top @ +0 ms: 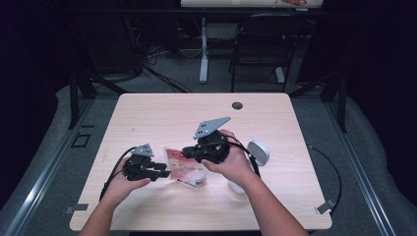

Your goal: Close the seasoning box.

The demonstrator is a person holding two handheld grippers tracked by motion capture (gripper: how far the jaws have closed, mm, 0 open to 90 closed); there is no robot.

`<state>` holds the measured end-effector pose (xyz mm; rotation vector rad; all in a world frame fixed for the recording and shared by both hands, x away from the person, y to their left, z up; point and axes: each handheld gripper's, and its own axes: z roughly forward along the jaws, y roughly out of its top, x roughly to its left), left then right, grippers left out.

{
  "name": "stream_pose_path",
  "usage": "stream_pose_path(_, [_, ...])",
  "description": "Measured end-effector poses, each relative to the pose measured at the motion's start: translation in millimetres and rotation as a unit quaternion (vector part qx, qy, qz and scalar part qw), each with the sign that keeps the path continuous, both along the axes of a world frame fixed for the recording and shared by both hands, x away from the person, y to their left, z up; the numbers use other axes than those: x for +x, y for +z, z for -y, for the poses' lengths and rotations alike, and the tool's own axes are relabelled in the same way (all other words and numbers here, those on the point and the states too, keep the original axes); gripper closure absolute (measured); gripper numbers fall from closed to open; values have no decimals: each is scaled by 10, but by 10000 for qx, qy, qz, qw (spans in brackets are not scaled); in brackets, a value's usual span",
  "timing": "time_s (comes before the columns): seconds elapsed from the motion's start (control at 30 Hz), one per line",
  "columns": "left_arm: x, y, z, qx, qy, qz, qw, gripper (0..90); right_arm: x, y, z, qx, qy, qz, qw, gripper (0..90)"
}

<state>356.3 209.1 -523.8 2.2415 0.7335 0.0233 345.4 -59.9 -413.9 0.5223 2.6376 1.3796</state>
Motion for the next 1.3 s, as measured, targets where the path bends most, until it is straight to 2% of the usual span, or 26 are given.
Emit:
stream_pose_path(0.07, [-6, 3, -11, 31, 40, 9, 10000, 630, -1, -3, -28, 38, 24, -22, 10000, 828])
stream_pose_path(0.17, [-4, 9, -44, -44, -9, -40, 10000, 620, -6, -6, -57, 78, 30, -17, 10000, 794])
stream_pose_path(0.33, [0, 17, -99, -133, 82, -45, 9999, 582, -9, 43, -55, 455, 78, -84, 9989, 738])
stream_pose_path(0.77, [6, 20, -137, -122, 197, -5, 9997, 547, -48, 147, -2, 412, 9, 67, 9991, 686])
stream_pose_path(1.03, [-1, 48, -175, -233, 223, -18, 9995, 548, -49, 152, 40, 383, -43, 44, 9992, 678])
stream_pose_path(1.2, [7, 84, -241, -252, 301, 31, 9992, 549, -60, 153, 61, 399, -75, 40, 9992, 671])
stream_pose_path(1.23, [2, 89, -253, -245, 388, 63, 9989, 549, -57, 152, 71, 397, -87, 50, 9992, 664])
stream_pose_path(1.3, [8, 100, -287, -326, 357, 13, 9988, 549, -52, 152, 88, 426, -128, 48, 9990, 653])
